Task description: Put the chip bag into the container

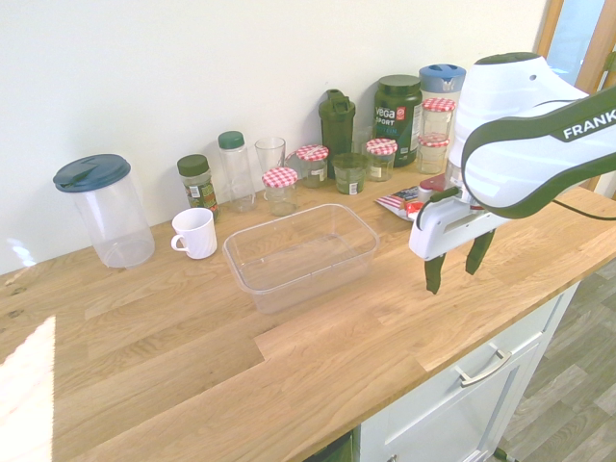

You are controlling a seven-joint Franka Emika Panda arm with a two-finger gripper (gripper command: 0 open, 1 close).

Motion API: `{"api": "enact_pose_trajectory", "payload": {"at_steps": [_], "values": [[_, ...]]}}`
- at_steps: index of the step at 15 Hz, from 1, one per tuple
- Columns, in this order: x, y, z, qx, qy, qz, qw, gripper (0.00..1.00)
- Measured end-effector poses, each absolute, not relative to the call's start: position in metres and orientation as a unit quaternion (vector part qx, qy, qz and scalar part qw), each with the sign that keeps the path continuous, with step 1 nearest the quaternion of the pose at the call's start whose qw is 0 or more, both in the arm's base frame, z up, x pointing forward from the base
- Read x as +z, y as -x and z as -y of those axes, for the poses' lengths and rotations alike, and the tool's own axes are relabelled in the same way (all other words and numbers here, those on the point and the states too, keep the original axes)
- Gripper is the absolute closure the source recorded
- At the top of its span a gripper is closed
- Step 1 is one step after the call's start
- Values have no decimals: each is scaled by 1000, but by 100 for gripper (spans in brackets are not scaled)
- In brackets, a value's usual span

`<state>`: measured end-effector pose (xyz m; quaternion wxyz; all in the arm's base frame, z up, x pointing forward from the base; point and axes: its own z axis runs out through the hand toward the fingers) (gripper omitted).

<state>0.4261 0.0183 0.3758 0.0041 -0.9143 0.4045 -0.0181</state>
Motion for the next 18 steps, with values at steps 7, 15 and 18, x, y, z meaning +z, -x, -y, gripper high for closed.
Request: {"api": "enact_pose_trajectory", "payload": {"at_steps": [7, 15, 18], "values": [[370, -419, 30, -44, 899, -436, 5, 0], [434, -488, 138, -109, 881, -459, 21, 0], [433, -538, 137, -103, 887, -450, 19, 0]]}}
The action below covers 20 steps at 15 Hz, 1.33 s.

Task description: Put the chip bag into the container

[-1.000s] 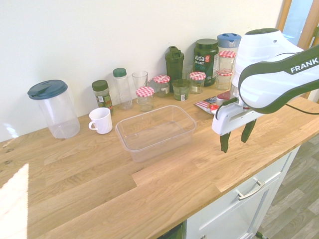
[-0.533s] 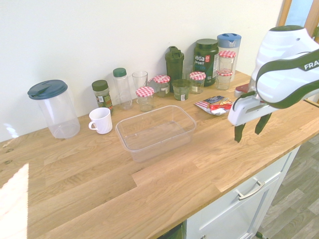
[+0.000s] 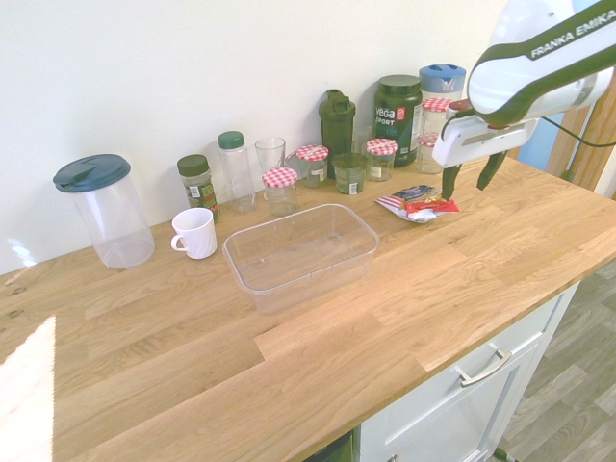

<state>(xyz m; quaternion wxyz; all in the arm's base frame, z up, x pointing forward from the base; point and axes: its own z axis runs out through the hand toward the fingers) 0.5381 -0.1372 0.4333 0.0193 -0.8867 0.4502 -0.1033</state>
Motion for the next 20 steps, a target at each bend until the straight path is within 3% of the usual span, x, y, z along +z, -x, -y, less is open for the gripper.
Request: {"api": "enact_pose_trajectory", "payload": {"at_steps": [8, 14, 15, 20], "values": [[405, -583, 162, -74, 892, -445, 17, 0], [386, -590, 167, -46, 905, -419, 65, 0], [381, -593, 167, -43, 905, -418, 65, 100], [366, -602, 157, -34, 908, -412, 67, 100]]}}
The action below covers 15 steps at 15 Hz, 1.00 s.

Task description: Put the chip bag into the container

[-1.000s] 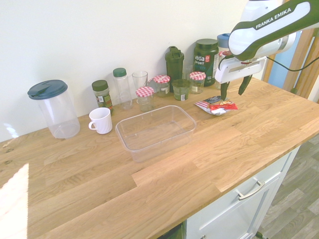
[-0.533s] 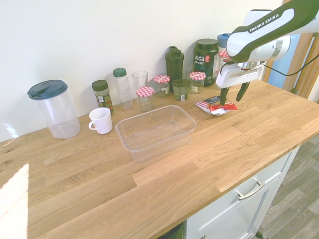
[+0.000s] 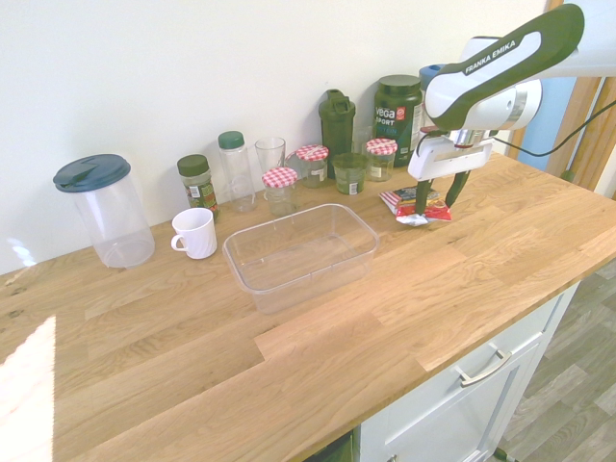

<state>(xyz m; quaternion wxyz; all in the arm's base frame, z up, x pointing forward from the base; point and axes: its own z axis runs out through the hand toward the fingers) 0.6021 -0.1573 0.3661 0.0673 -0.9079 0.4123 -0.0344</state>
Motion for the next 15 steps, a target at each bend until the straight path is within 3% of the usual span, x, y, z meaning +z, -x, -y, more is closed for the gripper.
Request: {"api": "enact_pose_trajectory", "payload": {"at_steps": [15], "values": [[357, -596, 167, -35, 908, -410, 73, 100]]}}
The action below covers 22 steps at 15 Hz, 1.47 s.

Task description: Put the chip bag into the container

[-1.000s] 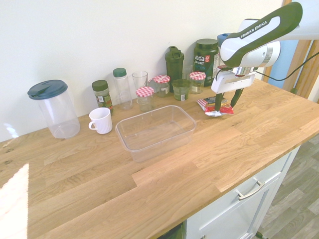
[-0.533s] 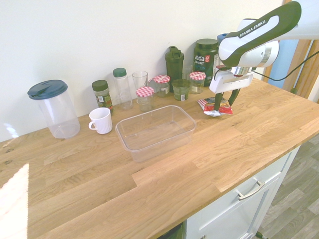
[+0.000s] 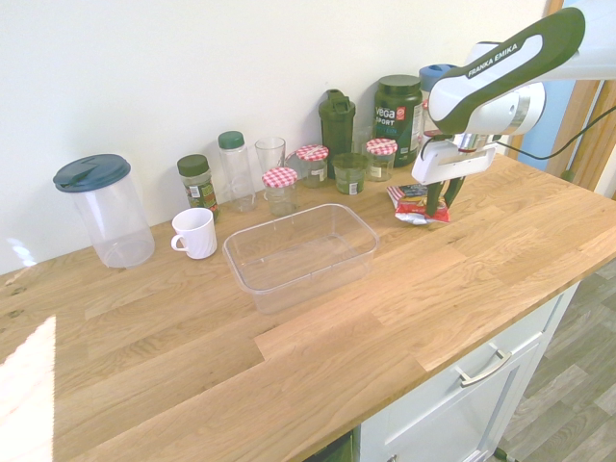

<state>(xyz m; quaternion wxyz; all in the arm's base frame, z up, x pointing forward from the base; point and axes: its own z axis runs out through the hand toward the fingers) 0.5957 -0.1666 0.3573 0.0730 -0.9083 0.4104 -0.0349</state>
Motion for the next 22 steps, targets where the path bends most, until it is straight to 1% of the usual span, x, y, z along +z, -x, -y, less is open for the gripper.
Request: {"api": "enact_pose_trajectory", "payload": {"at_steps": [8, 11, 15, 17, 19, 22], "values": [[356, -590, 175, -48, 909, -407, 70, 100], [381, -579, 156, -69, 916, -390, 71, 100], [460, -550, 98, -121, 924, -356, 67, 100], [485, -539, 60, -136, 928, -342, 61, 100], [494, -534, 10, -143, 934, -324, 50, 100], [483, -525, -65, -144, 942, -301, 25, 100]]}}
